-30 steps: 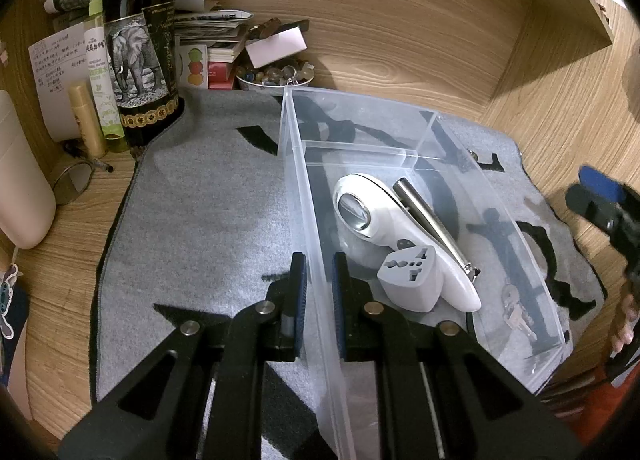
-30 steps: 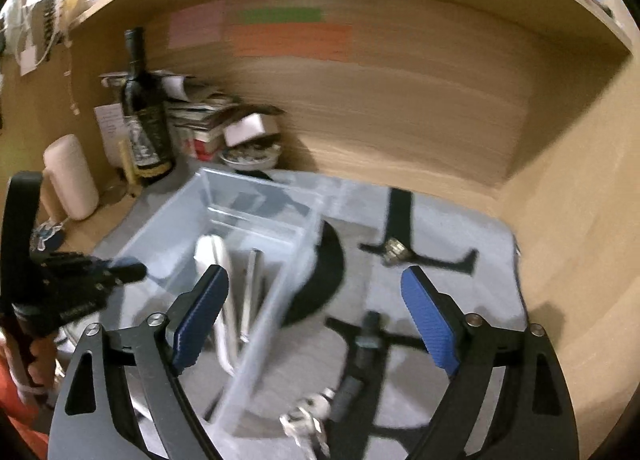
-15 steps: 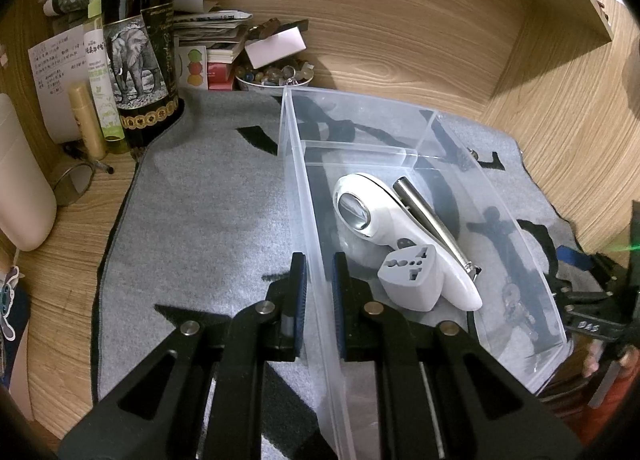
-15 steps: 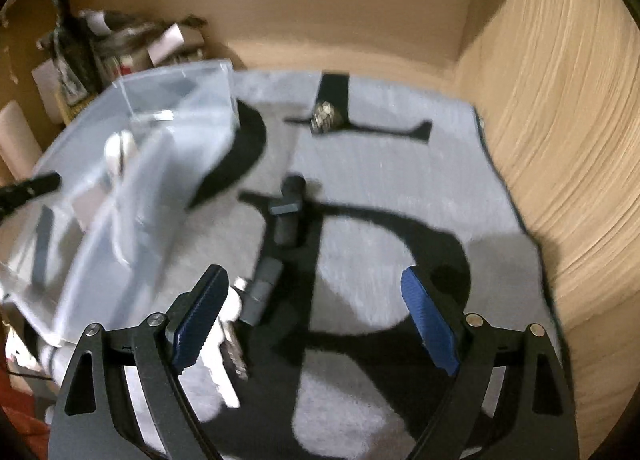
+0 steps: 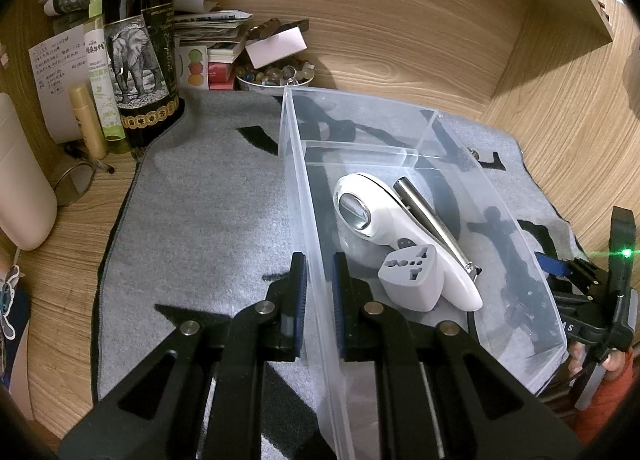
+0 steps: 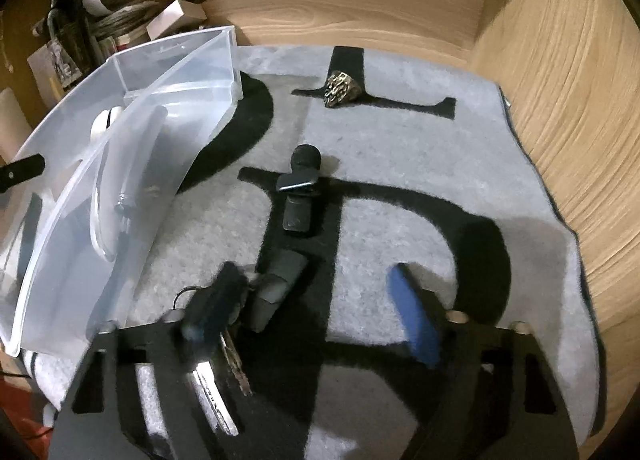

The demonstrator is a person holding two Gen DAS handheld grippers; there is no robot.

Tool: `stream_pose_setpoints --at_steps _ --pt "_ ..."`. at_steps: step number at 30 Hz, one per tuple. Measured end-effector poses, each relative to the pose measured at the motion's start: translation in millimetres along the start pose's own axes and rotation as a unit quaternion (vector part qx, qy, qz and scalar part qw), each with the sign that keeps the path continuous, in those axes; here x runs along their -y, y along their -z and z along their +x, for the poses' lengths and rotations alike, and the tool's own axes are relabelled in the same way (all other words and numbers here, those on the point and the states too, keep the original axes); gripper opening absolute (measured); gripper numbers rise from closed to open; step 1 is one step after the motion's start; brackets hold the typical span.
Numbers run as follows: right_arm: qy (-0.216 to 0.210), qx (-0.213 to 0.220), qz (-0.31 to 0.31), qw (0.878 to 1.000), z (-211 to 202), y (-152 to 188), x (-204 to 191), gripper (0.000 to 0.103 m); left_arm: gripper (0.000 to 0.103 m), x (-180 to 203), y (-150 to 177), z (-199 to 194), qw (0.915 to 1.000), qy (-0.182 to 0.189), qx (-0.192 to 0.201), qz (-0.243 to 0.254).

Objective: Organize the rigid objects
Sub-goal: 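Move the right gripper back to the mat and grasp the black microphone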

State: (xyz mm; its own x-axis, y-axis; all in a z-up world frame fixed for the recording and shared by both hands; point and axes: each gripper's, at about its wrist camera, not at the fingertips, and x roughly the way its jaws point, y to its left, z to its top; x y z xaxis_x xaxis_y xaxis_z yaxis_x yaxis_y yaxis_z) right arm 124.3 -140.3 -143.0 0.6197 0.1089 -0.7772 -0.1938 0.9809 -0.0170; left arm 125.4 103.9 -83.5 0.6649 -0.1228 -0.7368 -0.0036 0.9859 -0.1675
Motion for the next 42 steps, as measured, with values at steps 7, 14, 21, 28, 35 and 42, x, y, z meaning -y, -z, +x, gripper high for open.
stream_pose_setpoints --at_steps 7,14,21,28,35,42 --pt "0.005 0.010 0.011 1.000 -6.9 3.9 9.0 0.032 0.012 -0.6 0.1 -0.2 1.0000 0.001 0.000 0.000" --pt "0.006 0.017 0.026 1.000 -13.4 3.8 12.5 0.032 0.012 -0.6 0.1 -0.1 1.0000 0.000 0.000 0.001" --pt "0.001 0.054 0.019 0.998 -32.6 -13.5 7.8 0.032 0.012 -1.0 -0.3 -0.3 1.0000 0.001 0.000 -0.001" --pt "-0.014 0.104 0.000 0.995 -56.9 -35.5 -6.5 0.032 0.012 -1.0 -0.1 -0.4 1.0000 0.001 0.000 0.000" --pt "-0.040 0.148 -0.024 0.988 -77.2 -56.1 -29.7 0.032 0.012 -1.0 -0.2 -0.3 1.0000 0.001 0.000 -0.001" --pt "-0.070 0.169 -0.059 0.981 -84.7 -70.6 -59.1 0.032 0.012 -0.8 0.1 -0.4 1.0000 0.001 0.000 -0.001"
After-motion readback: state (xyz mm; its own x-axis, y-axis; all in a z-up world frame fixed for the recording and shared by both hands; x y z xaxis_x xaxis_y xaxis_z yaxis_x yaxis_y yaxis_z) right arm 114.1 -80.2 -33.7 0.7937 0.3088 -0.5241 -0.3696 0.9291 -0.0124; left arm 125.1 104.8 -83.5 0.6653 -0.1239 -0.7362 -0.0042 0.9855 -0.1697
